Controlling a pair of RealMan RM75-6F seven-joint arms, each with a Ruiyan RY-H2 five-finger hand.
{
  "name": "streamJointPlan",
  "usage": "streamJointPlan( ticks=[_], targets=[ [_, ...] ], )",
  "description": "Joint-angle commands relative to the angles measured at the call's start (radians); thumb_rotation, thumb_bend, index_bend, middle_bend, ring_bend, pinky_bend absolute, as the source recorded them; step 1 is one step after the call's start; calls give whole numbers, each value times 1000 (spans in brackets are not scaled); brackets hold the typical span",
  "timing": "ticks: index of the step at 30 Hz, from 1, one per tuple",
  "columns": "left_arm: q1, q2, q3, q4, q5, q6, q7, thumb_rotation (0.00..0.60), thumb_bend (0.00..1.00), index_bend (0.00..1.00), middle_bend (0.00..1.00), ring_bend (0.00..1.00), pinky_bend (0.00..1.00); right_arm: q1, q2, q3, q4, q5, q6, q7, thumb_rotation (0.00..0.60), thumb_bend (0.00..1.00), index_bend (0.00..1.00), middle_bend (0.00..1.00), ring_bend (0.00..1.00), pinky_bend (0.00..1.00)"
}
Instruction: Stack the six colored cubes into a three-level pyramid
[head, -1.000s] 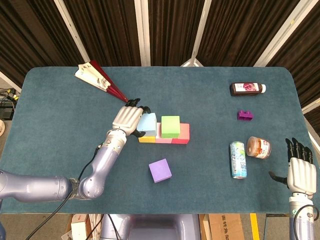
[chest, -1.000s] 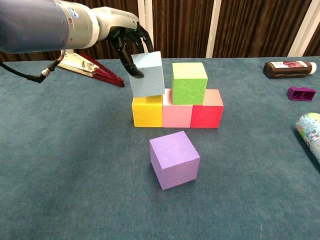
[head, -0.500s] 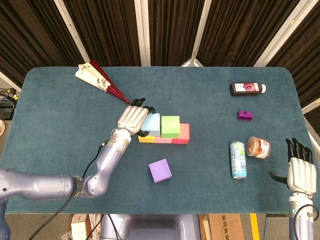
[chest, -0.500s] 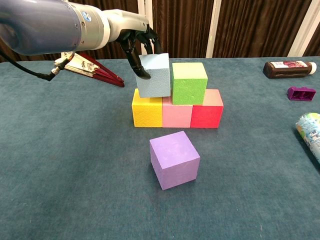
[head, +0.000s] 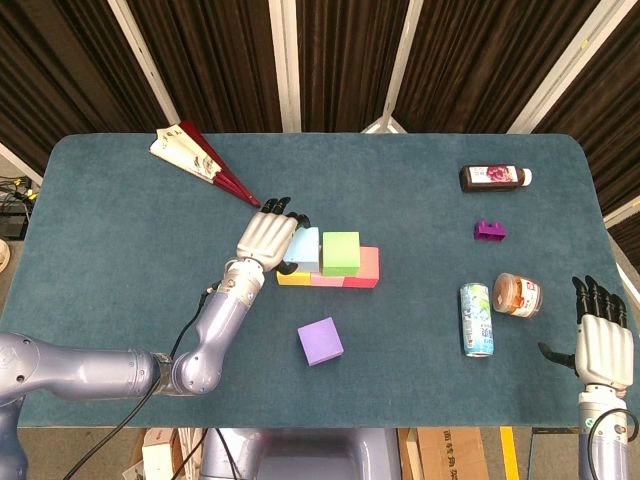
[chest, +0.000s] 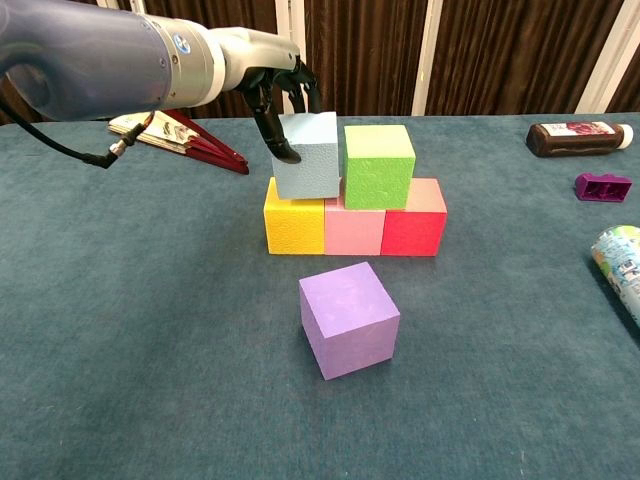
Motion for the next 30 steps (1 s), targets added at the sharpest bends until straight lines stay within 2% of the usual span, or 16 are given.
streamJointPlan(
  ticks=[1, 30],
  targets=[
    [-1, -3, 0, 2, 0, -1, -1, 600, 398, 294, 268, 0, 0, 1, 0, 0, -1, 1, -1, -2, 600, 130, 0, 9, 0, 0],
    [-10, -21, 4, 17, 1, -18, 1, 600, 398, 291, 258, 0, 0, 2, 0, 8, -7, 27, 3, -8, 600, 129, 0, 8, 0, 0]
  ],
)
